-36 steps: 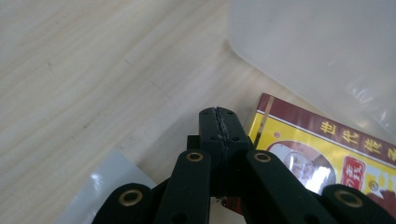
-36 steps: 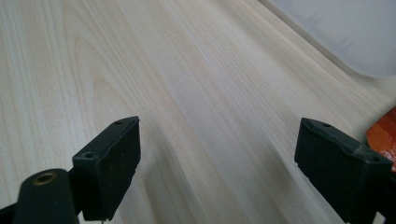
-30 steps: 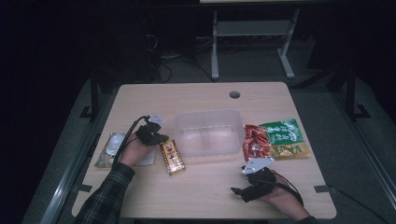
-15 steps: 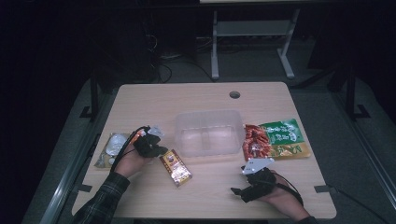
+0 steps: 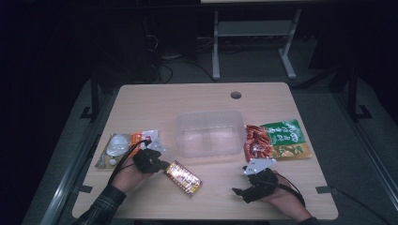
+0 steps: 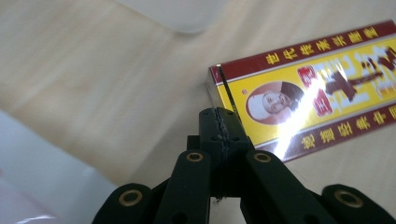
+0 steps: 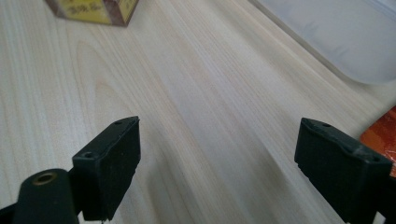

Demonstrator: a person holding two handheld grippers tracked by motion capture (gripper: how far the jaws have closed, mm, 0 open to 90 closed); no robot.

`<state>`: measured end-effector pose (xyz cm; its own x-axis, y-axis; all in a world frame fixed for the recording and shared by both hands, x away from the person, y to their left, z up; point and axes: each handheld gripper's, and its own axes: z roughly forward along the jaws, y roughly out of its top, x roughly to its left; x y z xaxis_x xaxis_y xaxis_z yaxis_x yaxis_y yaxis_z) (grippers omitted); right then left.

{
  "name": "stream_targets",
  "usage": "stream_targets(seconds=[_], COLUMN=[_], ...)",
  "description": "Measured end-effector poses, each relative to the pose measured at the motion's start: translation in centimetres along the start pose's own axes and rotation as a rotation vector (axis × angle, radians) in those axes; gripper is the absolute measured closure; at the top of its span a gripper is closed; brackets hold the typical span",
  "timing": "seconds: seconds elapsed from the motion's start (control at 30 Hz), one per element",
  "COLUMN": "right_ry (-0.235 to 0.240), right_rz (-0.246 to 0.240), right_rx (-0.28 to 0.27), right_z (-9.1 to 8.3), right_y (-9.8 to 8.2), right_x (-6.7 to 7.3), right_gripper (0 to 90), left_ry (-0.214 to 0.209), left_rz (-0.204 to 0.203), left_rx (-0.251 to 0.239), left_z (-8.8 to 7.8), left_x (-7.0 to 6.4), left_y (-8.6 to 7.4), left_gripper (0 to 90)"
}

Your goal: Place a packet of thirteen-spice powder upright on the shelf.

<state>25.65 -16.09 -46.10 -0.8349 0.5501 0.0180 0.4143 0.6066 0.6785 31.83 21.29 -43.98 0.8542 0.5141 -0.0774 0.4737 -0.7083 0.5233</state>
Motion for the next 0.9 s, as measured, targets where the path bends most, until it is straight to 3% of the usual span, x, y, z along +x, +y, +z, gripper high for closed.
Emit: stream_targets(seconds=[0.1, 0.17, 0.23, 0.43, 0.53, 0.63, 0.77, 0.9], right_ry=[0.0, -0.002, -0.006, -0.009, -0.007, -0.007, -0.009, -0.009], right_rz=[0.0, 0.002, 0.004, 0.002, 0.002, 0.0, -0.006, -0.002], right_rx=[-0.001, -0.002, -0.003, -0.004, 0.001, 0.0, 0.0, 0.003], right_z=[0.0, 0.0, -0.1, -0.1, -0.1, 0.0, 0.1, 0.1], right_y=[0.0, 0.0, 0.0, -0.1, 0.0, 0.0, 0.1, 0.1], right_x=[0.0, -0.1, -0.2, -0.2, -0.2, -0.2, -0.1, -0.1], right_gripper=[13.9, 13.9, 13.9, 13.9, 13.9, 13.9, 13.9, 13.9], left_ry=[-0.027, -0.029, -0.029, -0.03, -0.049, -0.101, -0.171, -0.199], left_rz=[0.016, 0.043, 0.046, 0.005, 0.024, 0.046, 0.095, 0.15], left_rx=[0.003, 0.014, 0.01, -0.013, -0.015, -0.02, -0.041, -0.059], left_z=[0.0, -0.1, -0.4, -1.6, -1.8, -1.3, -0.5, 0.4], left_x=[-0.9, -1.4, -1.6, -2.7, -3.7, -4.9, -6.5, -8.4], left_y=[-0.2, -0.3, -0.6, -2.2, -3.0, -3.0, -2.1, -0.9], left_gripper=[89.9, 89.8, 89.8, 89.8, 89.8, 89.8, 89.8, 89.8])
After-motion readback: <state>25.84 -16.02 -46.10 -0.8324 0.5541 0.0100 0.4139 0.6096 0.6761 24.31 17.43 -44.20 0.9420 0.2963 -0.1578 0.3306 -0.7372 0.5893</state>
